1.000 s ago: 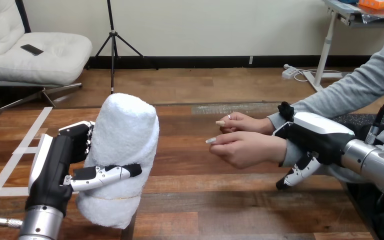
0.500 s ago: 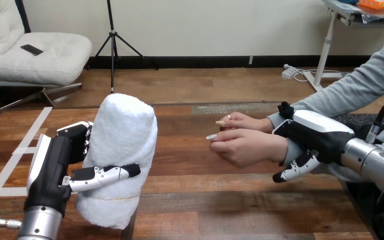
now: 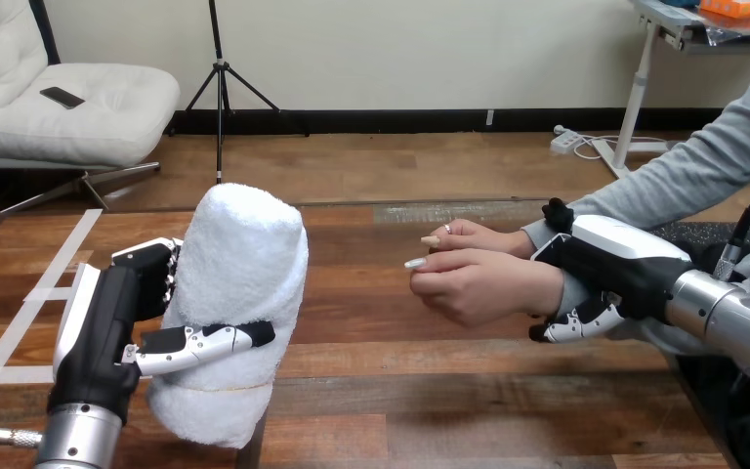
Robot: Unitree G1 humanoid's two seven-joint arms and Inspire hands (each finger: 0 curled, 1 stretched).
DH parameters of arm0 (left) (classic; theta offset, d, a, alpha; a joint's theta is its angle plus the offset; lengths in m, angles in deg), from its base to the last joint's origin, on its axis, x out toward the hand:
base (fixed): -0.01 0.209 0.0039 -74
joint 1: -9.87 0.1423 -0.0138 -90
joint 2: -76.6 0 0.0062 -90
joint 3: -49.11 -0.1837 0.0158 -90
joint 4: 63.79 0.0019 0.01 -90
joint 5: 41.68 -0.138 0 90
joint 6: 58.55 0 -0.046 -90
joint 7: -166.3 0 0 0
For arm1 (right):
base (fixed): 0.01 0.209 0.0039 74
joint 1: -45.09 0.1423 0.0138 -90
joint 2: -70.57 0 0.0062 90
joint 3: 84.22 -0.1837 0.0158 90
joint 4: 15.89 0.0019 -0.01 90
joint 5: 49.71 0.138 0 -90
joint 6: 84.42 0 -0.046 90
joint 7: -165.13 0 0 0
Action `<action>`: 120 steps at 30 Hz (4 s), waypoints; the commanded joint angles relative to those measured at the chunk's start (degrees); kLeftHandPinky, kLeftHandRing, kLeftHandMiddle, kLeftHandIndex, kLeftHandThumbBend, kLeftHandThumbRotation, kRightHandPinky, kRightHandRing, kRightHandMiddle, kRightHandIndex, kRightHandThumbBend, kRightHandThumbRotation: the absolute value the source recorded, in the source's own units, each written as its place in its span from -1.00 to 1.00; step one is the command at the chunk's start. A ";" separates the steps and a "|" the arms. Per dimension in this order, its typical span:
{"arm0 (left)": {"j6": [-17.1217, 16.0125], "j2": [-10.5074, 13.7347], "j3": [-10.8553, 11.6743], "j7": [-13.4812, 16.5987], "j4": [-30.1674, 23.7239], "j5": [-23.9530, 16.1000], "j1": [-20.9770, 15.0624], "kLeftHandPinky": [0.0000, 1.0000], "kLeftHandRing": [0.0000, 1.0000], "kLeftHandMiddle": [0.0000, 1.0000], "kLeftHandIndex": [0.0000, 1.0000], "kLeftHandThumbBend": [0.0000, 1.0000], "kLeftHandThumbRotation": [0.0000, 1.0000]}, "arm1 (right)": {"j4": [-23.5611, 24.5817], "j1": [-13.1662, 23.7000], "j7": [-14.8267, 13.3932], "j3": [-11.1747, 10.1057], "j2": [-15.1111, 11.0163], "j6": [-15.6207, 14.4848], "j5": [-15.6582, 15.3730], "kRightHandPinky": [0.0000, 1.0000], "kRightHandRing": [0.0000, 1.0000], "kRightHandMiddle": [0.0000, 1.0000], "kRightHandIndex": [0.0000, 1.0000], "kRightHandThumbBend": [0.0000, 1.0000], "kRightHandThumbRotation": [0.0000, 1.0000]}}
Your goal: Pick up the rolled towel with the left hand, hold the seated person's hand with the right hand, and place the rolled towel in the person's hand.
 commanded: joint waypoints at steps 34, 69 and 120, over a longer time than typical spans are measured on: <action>-2.41 -0.43 0.72 0.48 -3.74 1.06 -1.89 -0.44 -0.35 -0.25 -0.19 0.18 -1.00 | -0.27 2.83 -2.93 -0.45 0.56 2.25 0.50 -0.64 -0.55 -0.42 -0.42 -0.29 -0.86; -8.43 -5.00 -1.15 -0.40 4.55 4.70 -6.58 -0.47 -0.38 -0.27 -0.19 0.14 -1.00 | -0.56 2.93 -2.34 -1.33 0.78 2.76 2.11 -0.63 -0.54 -0.41 -0.38 -0.24 -0.80; -18.92 -11.90 -3.83 -2.60 33.92 5.52 -30.45 -0.41 -0.32 -0.20 -0.17 0.16 -1.00 | 3.30 1.02 0.08 -2.08 0.63 2.63 4.88 -0.64 -0.55 -0.42 -0.39 -0.19 -0.53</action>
